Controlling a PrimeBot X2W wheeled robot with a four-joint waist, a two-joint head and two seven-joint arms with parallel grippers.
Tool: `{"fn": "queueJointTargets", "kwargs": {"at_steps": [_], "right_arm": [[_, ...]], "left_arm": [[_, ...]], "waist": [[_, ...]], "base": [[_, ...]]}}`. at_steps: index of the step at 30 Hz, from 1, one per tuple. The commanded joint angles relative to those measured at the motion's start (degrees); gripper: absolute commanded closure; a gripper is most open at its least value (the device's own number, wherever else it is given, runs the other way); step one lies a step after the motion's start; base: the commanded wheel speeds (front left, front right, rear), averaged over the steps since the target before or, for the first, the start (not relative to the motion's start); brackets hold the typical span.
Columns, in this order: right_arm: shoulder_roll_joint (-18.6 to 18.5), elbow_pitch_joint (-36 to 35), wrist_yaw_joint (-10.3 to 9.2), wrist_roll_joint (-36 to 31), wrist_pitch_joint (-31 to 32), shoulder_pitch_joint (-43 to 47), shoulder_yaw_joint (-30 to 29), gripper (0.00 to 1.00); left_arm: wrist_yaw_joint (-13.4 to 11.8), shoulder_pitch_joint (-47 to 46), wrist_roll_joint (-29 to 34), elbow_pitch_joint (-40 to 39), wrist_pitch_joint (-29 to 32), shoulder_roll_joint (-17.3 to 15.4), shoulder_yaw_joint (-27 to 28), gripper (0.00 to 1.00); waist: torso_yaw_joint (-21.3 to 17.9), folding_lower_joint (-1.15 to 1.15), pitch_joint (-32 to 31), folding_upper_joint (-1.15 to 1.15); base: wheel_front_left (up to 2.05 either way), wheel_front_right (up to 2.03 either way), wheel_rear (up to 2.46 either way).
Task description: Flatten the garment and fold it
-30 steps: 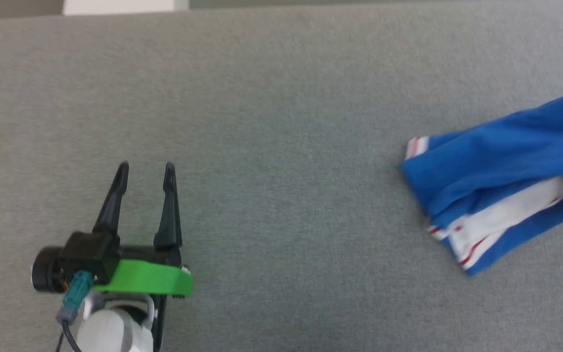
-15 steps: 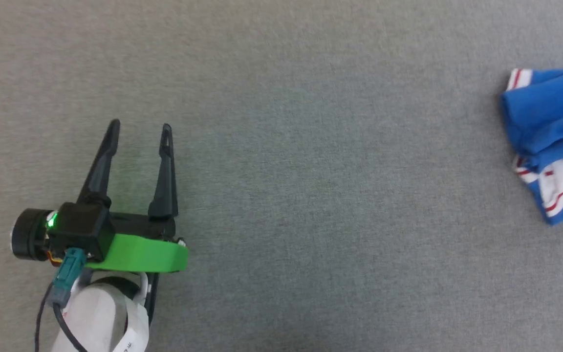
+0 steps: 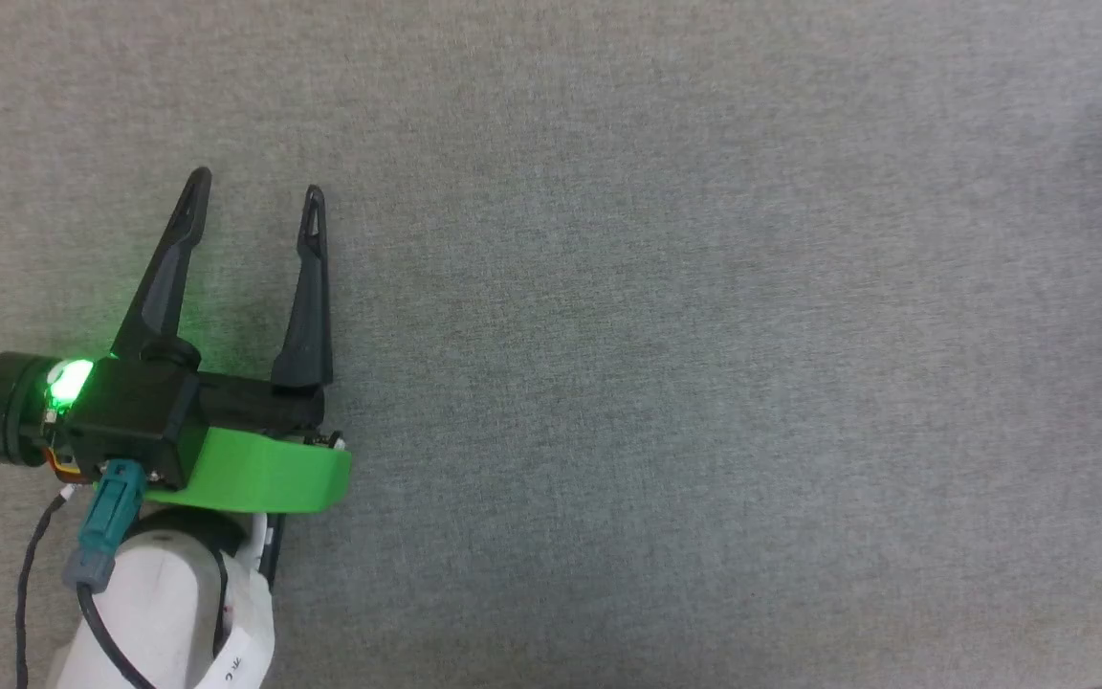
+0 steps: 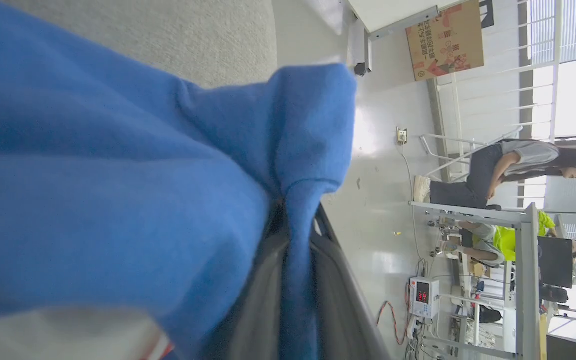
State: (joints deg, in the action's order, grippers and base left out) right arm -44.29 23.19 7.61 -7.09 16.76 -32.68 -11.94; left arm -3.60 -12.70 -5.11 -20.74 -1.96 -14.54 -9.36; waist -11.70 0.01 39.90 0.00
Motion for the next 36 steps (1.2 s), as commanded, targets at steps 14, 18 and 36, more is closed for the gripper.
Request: {"fn": "queueJointTargets", "kwargs": {"at_steps": [14,18,36], "right_arm": [[3.6,13.1,-0.12,-4.5,-5.4,-7.4,-4.0,0.00],[4.0,16.0,-0.12,-4.4,-7.4,-8.1,-5.2,0.00],[15.3,13.5,-0.12,9.8,-17.7,-3.8,-9.9,0.00]], "left_arm": [[-0.7,-2.1,0.5,-0.3,0.9,-0.6,-0.6,0.00],[-1.3,-1.6,-0.1,1.4,-0.4,0.0,-0.3,0.00],[-4.9,6.4,-7.4,9.0,-9.3,5.5,2.7,0.00]], "waist": [[0.4,-0.01,1.5,0.00],[0.9,-0.01,-0.6,0.00],[4.2,-0.01,-21.2,0.00]], "base": [[0.00,0.00,0.00],[0.00,0.00,0.00],[0.00,0.00,0.00]]}}
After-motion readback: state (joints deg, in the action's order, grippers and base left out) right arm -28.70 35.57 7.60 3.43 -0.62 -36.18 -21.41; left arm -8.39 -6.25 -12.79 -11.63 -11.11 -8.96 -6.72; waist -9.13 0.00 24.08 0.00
